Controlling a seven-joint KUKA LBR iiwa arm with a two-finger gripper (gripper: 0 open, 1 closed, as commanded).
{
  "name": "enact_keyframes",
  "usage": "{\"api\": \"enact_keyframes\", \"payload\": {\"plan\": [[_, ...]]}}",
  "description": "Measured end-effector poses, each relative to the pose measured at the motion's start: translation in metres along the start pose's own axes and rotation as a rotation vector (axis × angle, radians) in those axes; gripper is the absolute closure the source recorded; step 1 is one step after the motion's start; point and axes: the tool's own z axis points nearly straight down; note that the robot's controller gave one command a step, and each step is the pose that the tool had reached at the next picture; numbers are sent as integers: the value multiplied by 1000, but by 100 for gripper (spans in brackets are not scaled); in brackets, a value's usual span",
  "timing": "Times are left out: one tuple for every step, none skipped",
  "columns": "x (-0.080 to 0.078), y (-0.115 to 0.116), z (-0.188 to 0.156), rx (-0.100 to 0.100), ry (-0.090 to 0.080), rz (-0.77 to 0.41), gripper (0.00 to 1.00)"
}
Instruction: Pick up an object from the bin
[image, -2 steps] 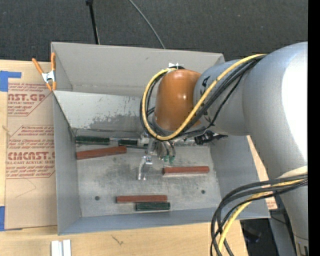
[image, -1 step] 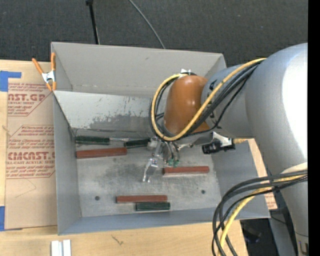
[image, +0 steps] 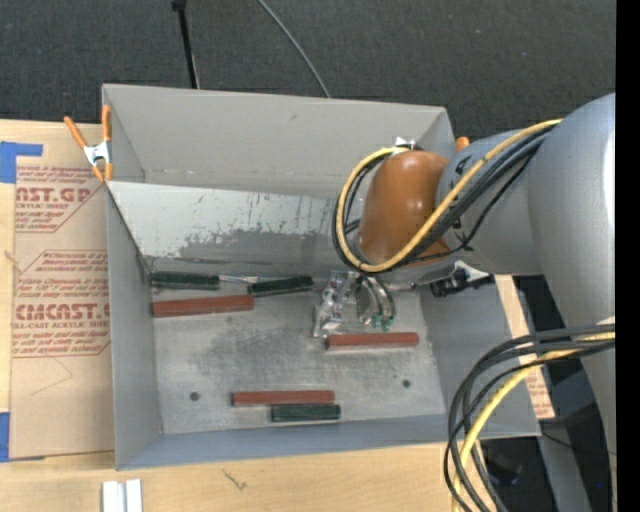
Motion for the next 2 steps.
{"api": "enact_keyframes", "payload": {"plan": [[4,-1,3,3,13,-1,0],[4,-1,3,3,13,-1,0]]}}
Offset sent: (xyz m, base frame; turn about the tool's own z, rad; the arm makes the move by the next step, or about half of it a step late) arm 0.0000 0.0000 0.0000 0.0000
